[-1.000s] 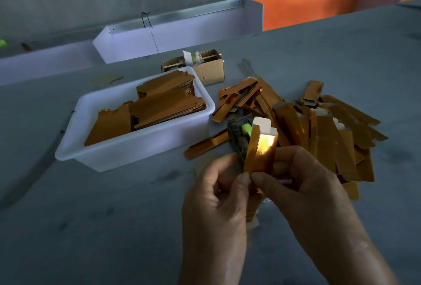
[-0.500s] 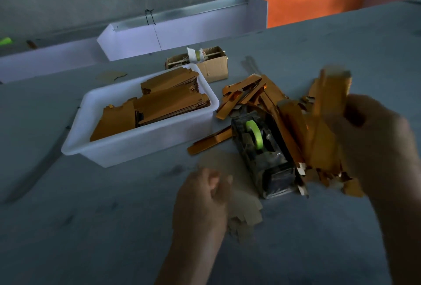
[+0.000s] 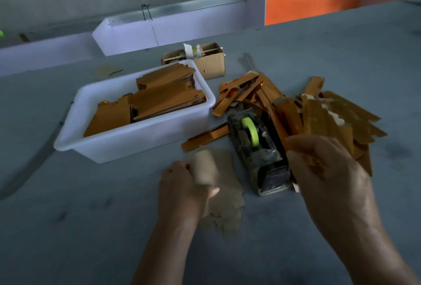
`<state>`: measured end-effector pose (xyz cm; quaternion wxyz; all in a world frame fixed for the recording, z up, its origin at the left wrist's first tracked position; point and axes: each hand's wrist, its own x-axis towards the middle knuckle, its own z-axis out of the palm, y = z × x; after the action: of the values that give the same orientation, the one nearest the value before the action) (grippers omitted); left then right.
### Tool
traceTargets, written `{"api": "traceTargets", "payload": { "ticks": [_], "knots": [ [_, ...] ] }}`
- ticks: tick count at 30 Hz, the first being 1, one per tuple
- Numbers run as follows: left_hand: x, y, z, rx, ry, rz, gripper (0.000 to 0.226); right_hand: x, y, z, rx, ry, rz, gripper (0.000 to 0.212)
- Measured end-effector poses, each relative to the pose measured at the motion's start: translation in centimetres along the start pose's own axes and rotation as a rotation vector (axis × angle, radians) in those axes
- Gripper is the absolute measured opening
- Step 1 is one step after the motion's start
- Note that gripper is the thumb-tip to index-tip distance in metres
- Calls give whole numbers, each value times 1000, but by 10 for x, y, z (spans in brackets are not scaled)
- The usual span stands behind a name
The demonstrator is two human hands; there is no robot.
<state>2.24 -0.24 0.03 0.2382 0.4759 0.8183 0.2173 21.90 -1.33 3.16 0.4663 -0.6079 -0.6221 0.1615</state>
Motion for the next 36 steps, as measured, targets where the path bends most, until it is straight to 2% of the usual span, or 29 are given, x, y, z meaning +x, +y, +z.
{"api": "traceTargets", "payload": {
  "ticks": [5,8,11,13,16,18,23,25,29,34,36],
  "knots": [
    [-1,-9,-8,-223,-37,7,37,-7,-7,5,73,-91,28,15],
    [-5,-12,-12,-361,-22,-4,32,-14,-12,7,127,-131,34,17],
    [-11,-14,-22,-632,-98,-66,39,-18,-19,9,123,-107,-24,17],
    [-16,-13,-30,-675,-129,-46,44,-20,-23,12,137,-125,-34,16],
    [-25,-5,-39,-757,-269,21,67,-23,-29,19,262,-277,54,16],
    [-32,1,-40,-819,-353,66,70,-26,-30,23,280,-322,93,21],
    [-37,7,-37,-930,-457,97,39,-29,-27,25,192,-345,176,31],
    [-39,8,-36,-937,-469,107,36,-28,-23,25,269,-359,257,26],
    [-41,8,-32,-832,-402,129,35,-29,-18,25,642,-462,477,15],
    [-45,12,-28,-787,-344,126,51,-28,-13,26,792,-509,508,14],
    [-46,14,-26,-763,-322,128,48,-28,-13,26,770,-519,504,12]
  ]
}}
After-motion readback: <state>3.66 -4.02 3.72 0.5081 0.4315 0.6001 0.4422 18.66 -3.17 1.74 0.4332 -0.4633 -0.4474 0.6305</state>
